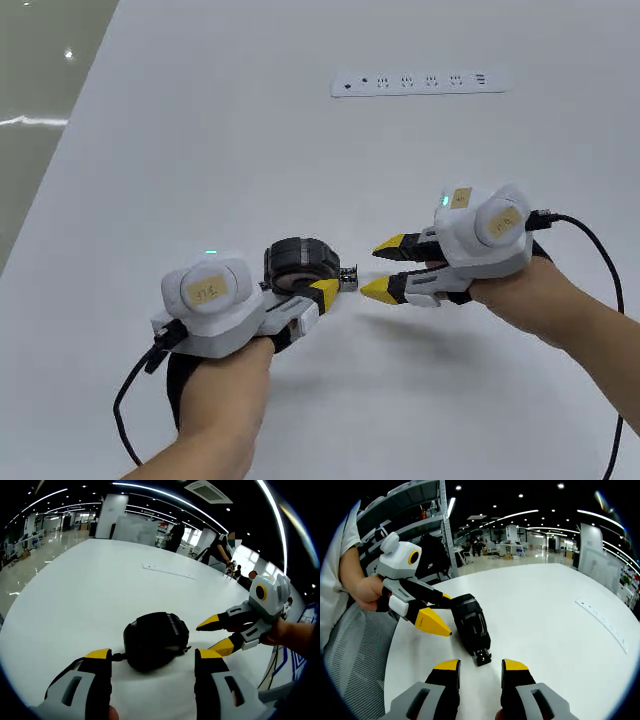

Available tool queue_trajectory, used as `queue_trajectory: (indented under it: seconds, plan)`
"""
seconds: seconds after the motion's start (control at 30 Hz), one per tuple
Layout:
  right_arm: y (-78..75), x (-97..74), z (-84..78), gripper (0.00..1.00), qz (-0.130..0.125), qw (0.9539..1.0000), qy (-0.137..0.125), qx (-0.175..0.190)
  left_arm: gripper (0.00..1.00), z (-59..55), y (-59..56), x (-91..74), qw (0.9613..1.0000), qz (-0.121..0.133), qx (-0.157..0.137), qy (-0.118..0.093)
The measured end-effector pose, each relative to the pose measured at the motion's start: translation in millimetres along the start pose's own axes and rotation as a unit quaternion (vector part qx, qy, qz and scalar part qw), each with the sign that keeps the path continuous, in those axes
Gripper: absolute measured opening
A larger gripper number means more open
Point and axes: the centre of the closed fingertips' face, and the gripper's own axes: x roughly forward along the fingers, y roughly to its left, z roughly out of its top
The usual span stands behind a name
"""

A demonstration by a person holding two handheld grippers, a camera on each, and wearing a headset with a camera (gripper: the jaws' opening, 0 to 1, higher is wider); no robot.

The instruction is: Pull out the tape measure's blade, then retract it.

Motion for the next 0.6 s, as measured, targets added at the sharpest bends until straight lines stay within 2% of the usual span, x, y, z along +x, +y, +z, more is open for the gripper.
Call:
queue_trajectory:
  seconds: [0.1,0.2,0.33,0.4,0.6]
  plan:
    - [0.7,-6.8,-1.3,0.33,-0.01,0.9999,-0.004,0.008,0.66,0.4,2.4,-6.9,0.9998,-0.007,0.018,0.0]
    - [4.8,-16.6,-4.0,0.35,-0.024,0.9997,-0.001,-0.001,0.67,2.7,7.4,-15.4,0.9993,-0.011,0.036,-0.006]
    - [8.7,-31.0,-8.1,0.38,-0.038,0.9992,-0.002,0.006,0.7,6.2,14.6,-26.5,0.9993,-0.022,0.025,-0.02]
    - [8.8,-36.9,-9.7,0.4,-0.046,0.9989,-0.004,0.011,0.69,4.2,18.0,-29.9,0.999,-0.019,0.037,-0.016]
    - [13.0,-55.1,-10.8,0.45,-0.074,0.9969,-0.01,0.022,0.72,2.7,23.0,-44.4,0.9982,-0.03,0.048,-0.019]
